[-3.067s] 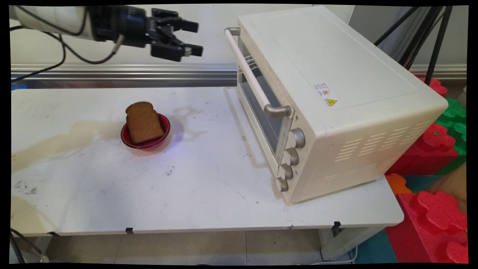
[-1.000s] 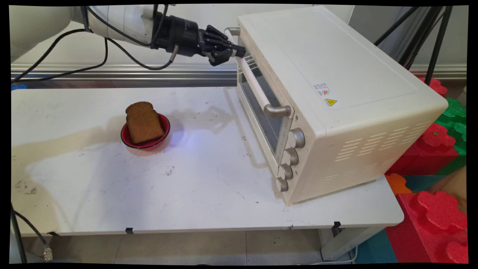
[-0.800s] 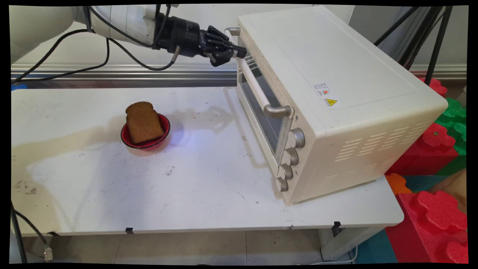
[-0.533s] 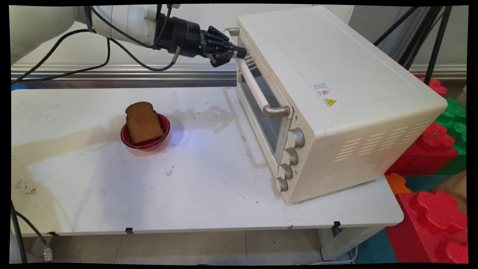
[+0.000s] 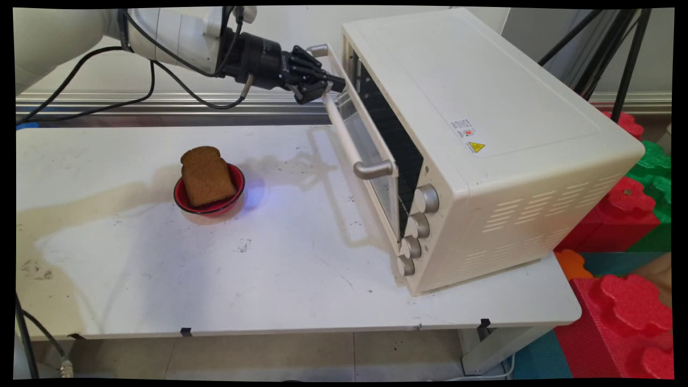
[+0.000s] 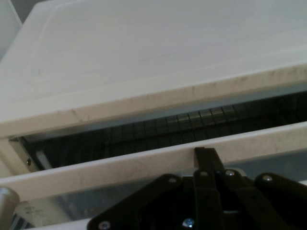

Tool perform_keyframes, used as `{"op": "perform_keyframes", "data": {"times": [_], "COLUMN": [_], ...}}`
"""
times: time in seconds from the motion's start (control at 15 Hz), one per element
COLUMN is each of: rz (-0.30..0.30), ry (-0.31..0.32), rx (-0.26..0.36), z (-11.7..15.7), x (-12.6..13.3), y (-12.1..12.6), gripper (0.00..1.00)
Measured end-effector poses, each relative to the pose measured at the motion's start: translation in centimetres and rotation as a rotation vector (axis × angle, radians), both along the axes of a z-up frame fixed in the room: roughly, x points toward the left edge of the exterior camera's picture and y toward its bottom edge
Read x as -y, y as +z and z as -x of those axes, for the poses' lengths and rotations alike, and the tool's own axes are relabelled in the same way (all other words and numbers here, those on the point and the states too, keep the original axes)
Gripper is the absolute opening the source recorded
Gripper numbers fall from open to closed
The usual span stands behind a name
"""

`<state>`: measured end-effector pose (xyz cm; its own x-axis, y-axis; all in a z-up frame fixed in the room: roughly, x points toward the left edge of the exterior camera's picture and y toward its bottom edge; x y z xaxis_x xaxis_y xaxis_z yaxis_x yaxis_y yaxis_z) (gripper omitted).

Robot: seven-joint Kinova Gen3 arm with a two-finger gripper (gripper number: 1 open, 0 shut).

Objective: Open the oven

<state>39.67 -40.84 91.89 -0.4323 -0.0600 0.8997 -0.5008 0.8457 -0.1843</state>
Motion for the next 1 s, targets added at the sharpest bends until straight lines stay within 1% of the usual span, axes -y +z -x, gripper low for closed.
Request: {"op": "perform_keyframes", "data": {"times": [0.47,1.0], "rz": [0.011,0.009], "ry": [-0.007,-0.019], "rx": [0.043,0.088], "z": [-2.4,-5.0], "x": [-0.5,-1.6], "y": [-0.4,-1.4], "gripper": [0.00,0.00]}}
